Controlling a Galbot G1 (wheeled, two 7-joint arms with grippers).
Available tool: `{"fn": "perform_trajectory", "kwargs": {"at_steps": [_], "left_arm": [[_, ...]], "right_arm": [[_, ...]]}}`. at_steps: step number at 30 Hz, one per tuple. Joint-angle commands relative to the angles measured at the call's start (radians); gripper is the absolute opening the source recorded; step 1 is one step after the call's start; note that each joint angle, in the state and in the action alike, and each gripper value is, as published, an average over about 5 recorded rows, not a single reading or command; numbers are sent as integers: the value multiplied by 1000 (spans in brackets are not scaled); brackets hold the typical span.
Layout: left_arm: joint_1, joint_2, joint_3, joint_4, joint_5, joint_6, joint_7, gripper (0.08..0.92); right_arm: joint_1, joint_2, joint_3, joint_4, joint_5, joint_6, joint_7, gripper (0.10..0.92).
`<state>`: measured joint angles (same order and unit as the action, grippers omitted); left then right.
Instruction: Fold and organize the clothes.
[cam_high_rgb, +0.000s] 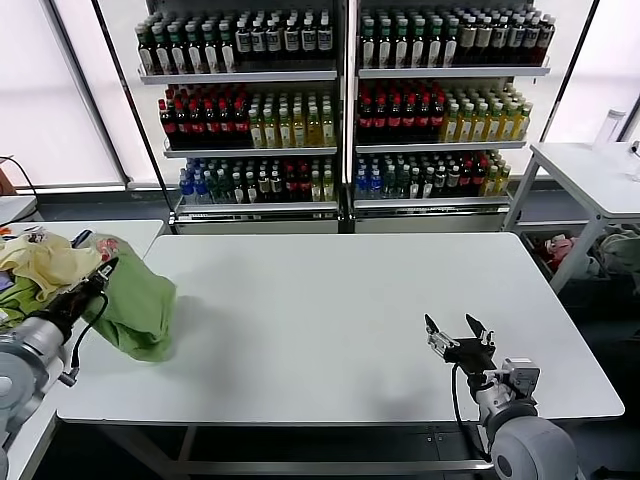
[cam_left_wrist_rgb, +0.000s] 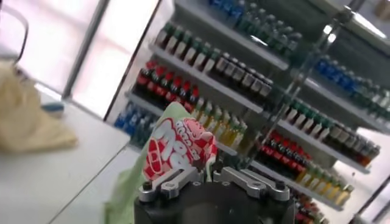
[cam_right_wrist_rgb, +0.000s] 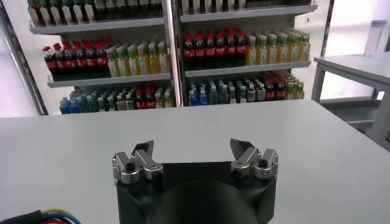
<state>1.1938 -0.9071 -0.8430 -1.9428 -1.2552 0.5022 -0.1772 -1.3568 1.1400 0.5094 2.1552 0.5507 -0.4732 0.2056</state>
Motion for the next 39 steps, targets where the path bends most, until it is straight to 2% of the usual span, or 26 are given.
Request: {"fn": "perform_trajectory", "kwargs": {"at_steps": [1,6,10,15,20,23,29,32,39], "left_arm": [[-82,-151,511,-54,640,-88,8,121],[-227,-314,762,58,816,-94,2,116],[-313,-404,890,143,872,-82,-9,116],[-371,-462,998,248,921,-81,-10,116],[-407,-502,1063,279,942,-94,-6,116],[-422,-520,1083,286,939,-128,0,156],[-405,-510,1060,220,881,-208,-13,326],[-371,-466,1005,142,848,-219,-22,412],[-234,-311,755,16,809,-273,-57,611]], "right_arm": [[-13,16,2,20,-17,14,-4,823],[-1,8,2,20,-20,16,-6,823],[2,1,10,21,-18,20,-10,823],[11,-8,13,7,-14,26,-14,823],[28,-12,9,-5,-8,26,-15,823],[43,-14,2,-18,-7,26,-15,823],[80,-5,-34,-41,-6,24,-10,823],[107,12,-84,-62,-5,25,2,823],[221,136,-286,-201,-45,37,91,823]]}}
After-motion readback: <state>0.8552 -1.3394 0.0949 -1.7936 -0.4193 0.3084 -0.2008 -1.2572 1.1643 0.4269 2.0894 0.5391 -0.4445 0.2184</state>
